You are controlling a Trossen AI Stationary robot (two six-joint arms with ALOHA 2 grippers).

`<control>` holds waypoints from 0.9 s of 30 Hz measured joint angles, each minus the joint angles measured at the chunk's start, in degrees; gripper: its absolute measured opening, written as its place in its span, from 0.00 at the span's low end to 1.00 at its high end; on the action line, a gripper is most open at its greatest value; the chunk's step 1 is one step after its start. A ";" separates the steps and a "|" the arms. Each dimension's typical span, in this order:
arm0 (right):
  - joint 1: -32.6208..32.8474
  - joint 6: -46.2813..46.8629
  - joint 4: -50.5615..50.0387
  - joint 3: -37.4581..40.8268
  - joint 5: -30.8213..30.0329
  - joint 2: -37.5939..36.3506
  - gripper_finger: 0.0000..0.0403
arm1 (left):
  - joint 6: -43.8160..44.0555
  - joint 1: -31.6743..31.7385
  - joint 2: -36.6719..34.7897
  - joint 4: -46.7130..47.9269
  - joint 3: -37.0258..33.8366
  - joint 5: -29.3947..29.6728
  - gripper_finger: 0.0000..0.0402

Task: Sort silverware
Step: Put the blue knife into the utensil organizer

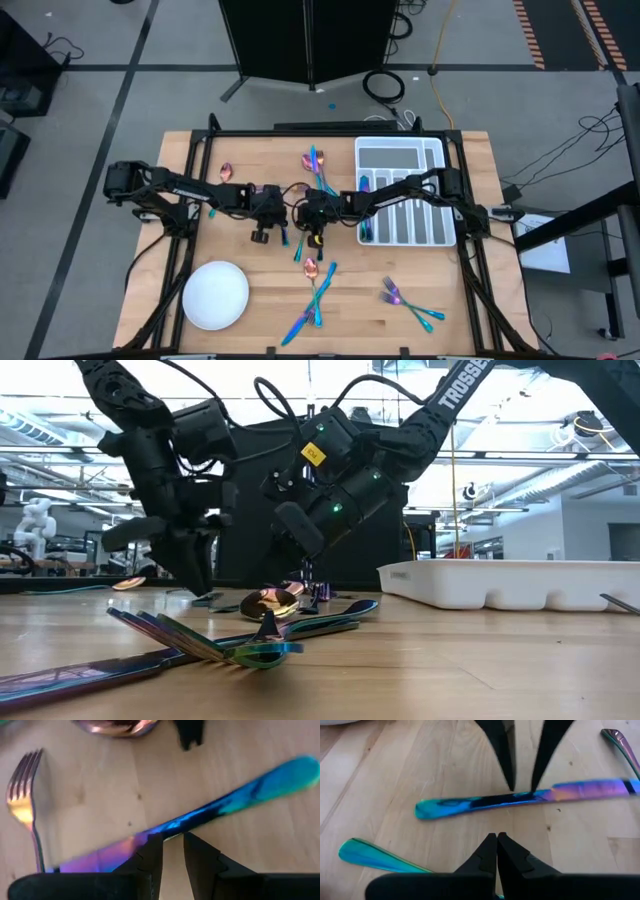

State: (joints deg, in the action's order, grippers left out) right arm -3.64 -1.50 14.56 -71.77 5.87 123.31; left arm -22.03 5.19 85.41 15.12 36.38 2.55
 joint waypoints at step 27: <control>3.91 -6.63 -31.95 8.94 -10.47 -35.05 0.00 | 47.98 -0.48 0.91 10.37 12.72 1.26 0.20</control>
State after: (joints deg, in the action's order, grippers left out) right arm 0.27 -8.13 -17.38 -62.83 -4.60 88.26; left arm 25.95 4.71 86.31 25.49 49.10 3.81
